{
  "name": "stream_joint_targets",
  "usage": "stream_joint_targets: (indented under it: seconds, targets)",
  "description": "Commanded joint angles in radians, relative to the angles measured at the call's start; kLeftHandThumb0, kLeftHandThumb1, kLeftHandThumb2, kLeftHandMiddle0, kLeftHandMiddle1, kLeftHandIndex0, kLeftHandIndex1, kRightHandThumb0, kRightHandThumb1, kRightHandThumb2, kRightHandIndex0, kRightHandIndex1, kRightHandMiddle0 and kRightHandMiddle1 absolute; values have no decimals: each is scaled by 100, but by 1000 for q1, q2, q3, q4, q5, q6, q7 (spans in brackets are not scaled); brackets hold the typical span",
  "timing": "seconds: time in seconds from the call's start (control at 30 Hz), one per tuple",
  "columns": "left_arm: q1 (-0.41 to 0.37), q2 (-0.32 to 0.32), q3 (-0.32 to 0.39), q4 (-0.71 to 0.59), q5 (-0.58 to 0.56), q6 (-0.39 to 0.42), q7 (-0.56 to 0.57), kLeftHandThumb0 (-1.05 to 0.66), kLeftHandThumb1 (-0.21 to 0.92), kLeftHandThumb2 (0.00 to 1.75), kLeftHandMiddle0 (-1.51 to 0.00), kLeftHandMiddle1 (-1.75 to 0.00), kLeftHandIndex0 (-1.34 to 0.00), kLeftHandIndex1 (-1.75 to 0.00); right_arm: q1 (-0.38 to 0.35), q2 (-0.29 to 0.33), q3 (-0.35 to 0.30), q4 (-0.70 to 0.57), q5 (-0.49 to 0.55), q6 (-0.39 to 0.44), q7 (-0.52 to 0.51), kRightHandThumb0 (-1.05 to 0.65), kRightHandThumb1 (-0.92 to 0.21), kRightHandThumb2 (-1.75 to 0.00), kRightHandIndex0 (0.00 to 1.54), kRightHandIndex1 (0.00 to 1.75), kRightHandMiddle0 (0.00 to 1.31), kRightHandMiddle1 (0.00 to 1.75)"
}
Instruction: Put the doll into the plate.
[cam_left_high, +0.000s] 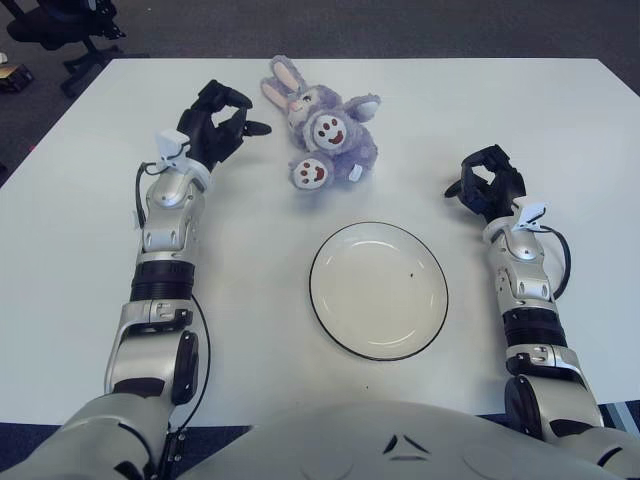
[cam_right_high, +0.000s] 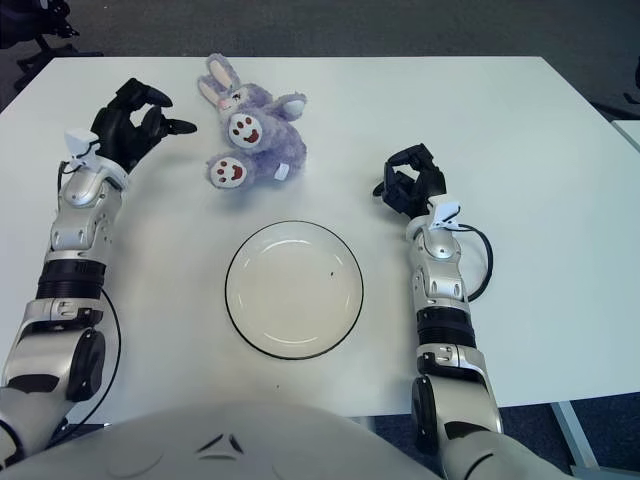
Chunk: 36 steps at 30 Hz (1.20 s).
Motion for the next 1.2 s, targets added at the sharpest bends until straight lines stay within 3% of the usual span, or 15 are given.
stream_joint_targets:
  seconds: [0.0,0.4,0.47,0.53,0.6,0.7,0.77,0.83,0.9,1.07,1.17]
  targets:
    - [-81,30,8,32,7,-29,-23,-35,92,37,-82,-33,-35,-157,17,3,2,22,-11,33,-8,-39,-66,-87,87,175,37,175]
    - [-117,46,-4,71,65,-95,-12,-35,92,39,-79,-24,-33,-160,18,3,6,19,-10,40,-13,-39,-65,-87,87,175,37,175]
    - [-122,88,-56,136,261,-324,116,-35,92,38,-79,-24,-33,-159,18,2,7,19,-10,44,-13,-39,-65,-88,87,175,37,175]
    - [-132,117,-93,198,412,-486,236,-35,92,36,-79,-23,-35,-157,18,1,7,18,-10,47,-13,-39,-65,-88,87,175,37,175]
    - [-146,139,-118,249,516,-569,339,-32,91,20,-81,-18,-37,-99,17,1,7,19,-11,48,-14,-39,-65,-88,87,175,37,175]
    - [-167,174,-157,307,649,-648,475,-35,91,8,-85,-11,-42,-63,17,1,8,20,-11,49,-14,-39,-65,-88,87,175,37,175]
    - [-177,183,-168,332,684,-670,518,-37,92,4,-87,-9,-44,-53,16,1,8,20,-11,49,-14,-39,-65,-88,87,175,37,175]
    - [-203,237,-247,342,856,-656,661,-39,91,2,-85,-5,-45,-43,15,1,8,22,-11,51,-14,-39,-65,-88,87,175,37,175]
    - [-222,267,-295,352,955,-645,742,-42,90,1,-80,-3,-46,-36,13,2,9,24,-12,52,-15,-39,-65,-88,86,175,37,175]
    - [-249,291,-350,378,1025,-639,785,-47,90,0,-66,0,-48,-20,12,2,10,23,-13,54,-17,-39,-65,-88,86,175,37,175]
    - [-270,310,-386,402,1054,-649,777,-49,88,1,-50,0,-43,-12,13,2,12,21,-15,58,-20,-39,-65,-88,86,175,37,175]
